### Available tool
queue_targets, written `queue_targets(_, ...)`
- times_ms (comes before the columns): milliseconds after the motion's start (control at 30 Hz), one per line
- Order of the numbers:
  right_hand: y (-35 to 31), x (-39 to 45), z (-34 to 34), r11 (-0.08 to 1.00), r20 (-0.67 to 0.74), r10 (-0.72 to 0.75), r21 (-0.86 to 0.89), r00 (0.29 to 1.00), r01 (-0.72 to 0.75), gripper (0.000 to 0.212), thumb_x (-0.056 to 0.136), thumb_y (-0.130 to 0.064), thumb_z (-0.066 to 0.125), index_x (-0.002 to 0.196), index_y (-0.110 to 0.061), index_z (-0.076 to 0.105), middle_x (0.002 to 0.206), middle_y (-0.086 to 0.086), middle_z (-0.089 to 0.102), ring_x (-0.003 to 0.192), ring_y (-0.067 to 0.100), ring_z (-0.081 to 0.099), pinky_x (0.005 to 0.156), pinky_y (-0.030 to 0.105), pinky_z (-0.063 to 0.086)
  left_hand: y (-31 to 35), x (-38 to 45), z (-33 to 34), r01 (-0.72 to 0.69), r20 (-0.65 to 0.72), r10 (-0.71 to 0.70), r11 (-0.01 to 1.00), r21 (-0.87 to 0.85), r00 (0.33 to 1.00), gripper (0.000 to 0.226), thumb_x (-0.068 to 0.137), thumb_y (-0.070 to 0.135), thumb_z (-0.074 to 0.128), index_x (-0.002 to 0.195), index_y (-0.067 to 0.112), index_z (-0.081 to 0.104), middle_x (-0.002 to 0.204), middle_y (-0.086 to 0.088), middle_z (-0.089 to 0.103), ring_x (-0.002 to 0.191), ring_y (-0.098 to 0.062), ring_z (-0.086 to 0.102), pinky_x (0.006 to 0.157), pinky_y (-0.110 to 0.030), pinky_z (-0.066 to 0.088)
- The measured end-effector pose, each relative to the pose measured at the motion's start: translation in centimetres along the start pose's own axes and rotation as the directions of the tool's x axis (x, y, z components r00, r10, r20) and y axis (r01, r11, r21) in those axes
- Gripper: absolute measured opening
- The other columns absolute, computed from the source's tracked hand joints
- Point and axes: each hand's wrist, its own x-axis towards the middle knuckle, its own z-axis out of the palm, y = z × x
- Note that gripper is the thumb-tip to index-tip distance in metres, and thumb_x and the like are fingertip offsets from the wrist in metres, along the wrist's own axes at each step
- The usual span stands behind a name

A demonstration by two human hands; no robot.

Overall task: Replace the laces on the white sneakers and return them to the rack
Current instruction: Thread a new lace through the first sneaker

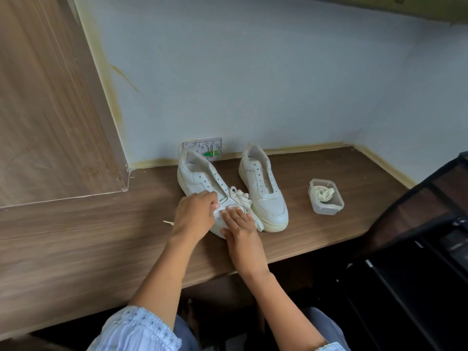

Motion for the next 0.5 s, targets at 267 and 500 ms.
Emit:
queue_targets(267,-2.9,-0.8,-0.8,0.983,0.036,-0.081,0.165,0.996,0.074,0.030,0.096,-0.020,0.056,0.124,-0.018,0.066,0.131,-0.002,0.063,0.126,0.010,0.052,0.108,0.030,0.041,-2.9,-0.6,-0.6,0.179,0.058,-0.175,0.980,-0.083,0.983,0.017,0.102,0.021,0.042,0.085,0.025,0.039,0.093,0.009,0.043,0.075,-0.020,0.050,0.058,-0.032,0.035)
queue_targets(500,-2.2,0.8,-2.4,0.938,-0.127,0.285,0.241,0.950,-0.249,0.018,0.095,-0.030,0.060,0.110,-0.021,0.060,0.101,-0.008,0.057,0.088,0.010,0.058,0.076,0.027,0.050,-4.4,-0.5,-1.3,0.136,0.098,-0.115,0.962,-0.236,0.988,0.012,0.097,0.023,0.054,0.089,0.015,0.054,0.091,0.003,0.053,0.079,-0.018,0.053,0.071,-0.036,0.044)
